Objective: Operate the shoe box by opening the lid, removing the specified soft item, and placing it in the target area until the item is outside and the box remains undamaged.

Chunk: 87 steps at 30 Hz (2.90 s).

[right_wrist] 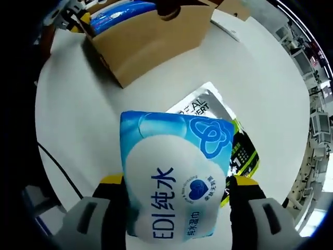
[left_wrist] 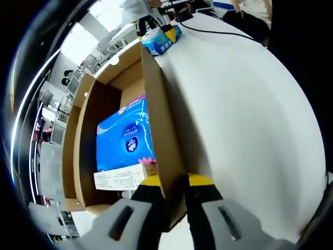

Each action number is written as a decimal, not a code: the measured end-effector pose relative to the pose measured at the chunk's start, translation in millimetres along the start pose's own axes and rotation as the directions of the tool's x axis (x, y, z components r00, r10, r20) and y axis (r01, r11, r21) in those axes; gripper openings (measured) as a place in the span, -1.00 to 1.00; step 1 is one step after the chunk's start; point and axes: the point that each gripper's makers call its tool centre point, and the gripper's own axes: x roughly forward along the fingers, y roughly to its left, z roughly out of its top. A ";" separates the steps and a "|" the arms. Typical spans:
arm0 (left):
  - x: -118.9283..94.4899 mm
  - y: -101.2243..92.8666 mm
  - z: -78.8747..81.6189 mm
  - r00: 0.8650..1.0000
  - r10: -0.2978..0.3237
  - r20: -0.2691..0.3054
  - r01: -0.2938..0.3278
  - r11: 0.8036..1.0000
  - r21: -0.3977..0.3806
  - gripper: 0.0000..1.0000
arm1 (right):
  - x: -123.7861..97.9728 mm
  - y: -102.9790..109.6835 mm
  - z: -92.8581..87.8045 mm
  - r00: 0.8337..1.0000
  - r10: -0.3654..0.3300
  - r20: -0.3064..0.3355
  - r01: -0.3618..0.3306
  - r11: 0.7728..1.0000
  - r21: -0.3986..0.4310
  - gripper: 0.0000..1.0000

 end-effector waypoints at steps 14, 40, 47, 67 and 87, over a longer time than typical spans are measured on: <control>0.1 -0.2 -0.3 1.000 0.003 -0.004 -0.003 1.000 0.004 -0.75 | -0.2 10.6 2.3 1.000 0.017 0.008 -0.017 1.000 0.001 0.39; 1.0 0.1 -1.1 1.000 0.003 -0.008 -0.003 1.000 0.012 -0.75 | -25.1 8.3 2.9 1.000 0.003 0.029 0.000 0.995 -0.097 0.28; 0.9 0.1 -1.1 1.000 0.003 -0.008 -0.003 1.000 0.012 -0.75 | -37.9 -0.7 4.1 1.000 -0.014 0.009 0.016 0.987 -0.157 0.27; 0.7 -0.1 -1.4 1.000 0.005 -0.016 -0.005 1.000 0.009 -0.74 | -41.5 -17.4 25.3 1.000 0.006 0.007 -0.002 0.905 -0.426 0.22; 1.4 0.2 -1.9 1.000 0.009 -0.028 -0.009 1.000 0.004 -0.73 | -27.3 -28.5 32.0 0.998 0.054 -0.013 -0.051 0.810 -0.584 0.21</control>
